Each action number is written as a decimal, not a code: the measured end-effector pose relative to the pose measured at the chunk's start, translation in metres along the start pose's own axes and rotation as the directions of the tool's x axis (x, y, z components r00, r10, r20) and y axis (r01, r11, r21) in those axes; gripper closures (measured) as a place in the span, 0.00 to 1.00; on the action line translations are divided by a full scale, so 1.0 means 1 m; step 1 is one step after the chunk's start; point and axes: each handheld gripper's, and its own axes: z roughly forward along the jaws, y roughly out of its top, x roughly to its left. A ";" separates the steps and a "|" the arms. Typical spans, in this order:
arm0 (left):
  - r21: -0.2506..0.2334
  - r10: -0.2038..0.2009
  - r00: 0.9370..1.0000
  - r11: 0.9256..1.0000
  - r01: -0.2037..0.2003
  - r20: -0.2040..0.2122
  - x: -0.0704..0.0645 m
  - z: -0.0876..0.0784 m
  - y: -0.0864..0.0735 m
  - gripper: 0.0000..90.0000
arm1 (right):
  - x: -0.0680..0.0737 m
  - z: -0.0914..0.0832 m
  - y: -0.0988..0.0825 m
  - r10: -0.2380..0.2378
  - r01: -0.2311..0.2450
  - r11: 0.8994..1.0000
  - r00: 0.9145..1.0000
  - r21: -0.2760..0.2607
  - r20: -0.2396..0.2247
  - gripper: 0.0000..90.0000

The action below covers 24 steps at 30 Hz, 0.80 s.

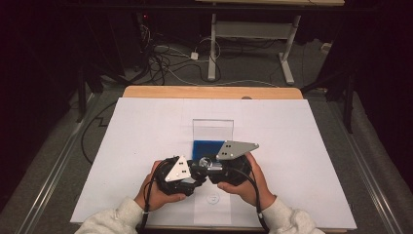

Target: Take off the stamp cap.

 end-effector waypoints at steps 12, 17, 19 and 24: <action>-0.010 -0.028 0.999 1.000 0.028 0.034 0.000 0.001 -0.001 0.41 | 0.004 -0.001 -0.003 -0.010 0.010 1.000 1.000 -0.017 0.020 0.63; -0.011 -0.038 0.998 0.999 0.038 0.051 0.000 0.002 -0.002 0.41 | 0.007 0.000 -0.004 -0.018 0.019 0.999 0.999 -0.028 0.030 0.63; -0.020 -0.038 0.998 0.999 0.039 0.056 0.001 0.000 -0.002 0.41 | 0.008 -0.001 -0.005 -0.015 0.016 0.999 0.999 -0.035 0.030 0.63; -0.005 -0.129 0.989 0.992 0.129 0.069 0.011 0.002 -0.010 0.41 | 0.012 -0.003 -0.005 -0.049 0.051 0.998 0.998 -0.041 0.047 0.63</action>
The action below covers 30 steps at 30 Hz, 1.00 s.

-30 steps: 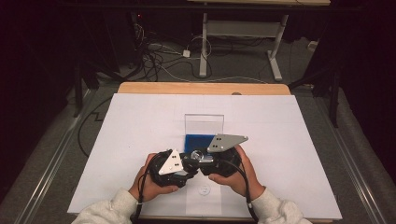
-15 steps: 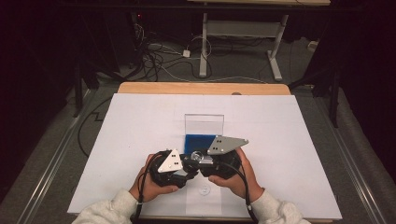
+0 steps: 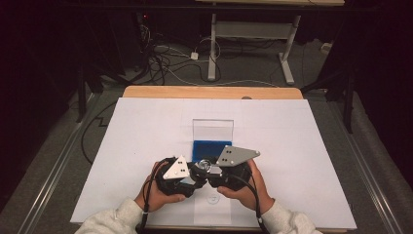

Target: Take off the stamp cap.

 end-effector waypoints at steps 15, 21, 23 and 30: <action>0.011 0.018 0.998 1.000 -0.017 -0.059 0.012 -0.016 -0.010 0.41 | -0.012 -0.030 0.005 0.001 0.001 0.999 0.999 -0.041 0.050 0.63; 0.014 0.012 0.997 1.000 -0.011 -0.079 0.017 -0.023 -0.015 0.41 | -0.018 -0.035 0.002 0.005 -0.003 1.000 0.998 -0.031 0.068 0.63; 0.010 0.008 0.996 1.000 -0.007 -0.086 0.019 -0.027 -0.017 0.41 | -0.019 -0.037 0.002 0.008 -0.006 1.000 0.997 -0.029 0.071 0.63; 0.017 0.008 0.992 1.000 -0.006 -0.127 0.024 -0.039 -0.023 0.41 | -0.024 -0.044 -0.002 0.020 -0.018 1.000 0.996 -0.024 0.086 0.63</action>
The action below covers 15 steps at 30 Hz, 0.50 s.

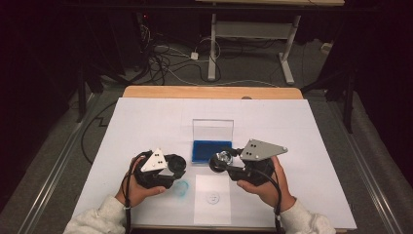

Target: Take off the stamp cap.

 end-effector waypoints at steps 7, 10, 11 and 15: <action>-0.001 -0.004 0.999 1.000 0.004 -0.032 0.003 -0.012 -0.007 0.41 | -0.008 -0.008 -0.004 0.010 -0.010 1.000 1.000 0.005 0.022 0.63; -0.004 -0.013 0.999 1.000 0.013 -0.038 0.004 -0.017 -0.011 0.41 | -0.013 -0.013 -0.005 0.015 -0.015 1.000 0.999 0.006 0.040 0.63; -0.004 -0.018 0.999 1.000 0.018 -0.038 0.005 -0.018 -0.013 0.41 | -0.015 -0.015 -0.006 0.015 -0.015 1.000 0.999 0.009 0.044 0.63; 0.002 -0.027 0.998 1.000 0.027 -0.048 0.005 -0.023 -0.020 0.41 | -0.019 -0.017 -0.007 0.011 -0.012 1.000 0.998 0.011 0.063 0.63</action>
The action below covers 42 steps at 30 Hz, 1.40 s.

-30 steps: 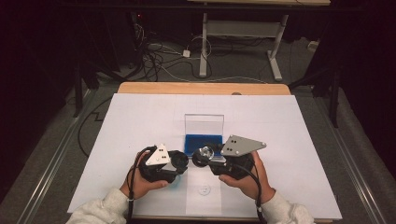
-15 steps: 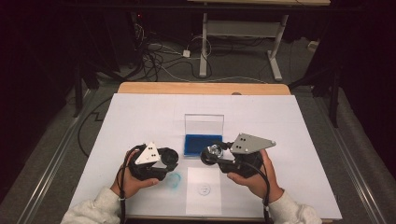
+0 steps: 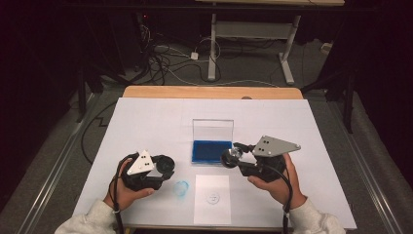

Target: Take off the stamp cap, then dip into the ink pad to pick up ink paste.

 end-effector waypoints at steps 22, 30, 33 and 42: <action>-0.038 -0.106 0.994 0.994 0.106 -0.009 -0.001 -0.018 -0.026 0.41 | -0.028 0.000 -0.005 0.044 -0.045 0.999 0.998 0.021 0.054 0.63; -0.019 -0.083 0.997 0.996 0.082 -0.012 -0.001 -0.016 -0.027 0.41 | -0.033 0.001 0.002 0.048 -0.049 0.999 0.997 0.013 0.060 0.63; -0.019 -0.082 0.997 0.997 0.081 -0.013 -0.001 -0.018 -0.028 0.41 | -0.035 0.004 0.005 0.047 -0.048 0.999 0.997 0.021 0.065 0.63; -0.018 -0.093 0.996 0.996 0.093 -0.015 -0.001 -0.017 -0.028 0.41 | -0.038 0.010 0.026 0.019 -0.022 0.999 0.998 0.041 0.055 0.63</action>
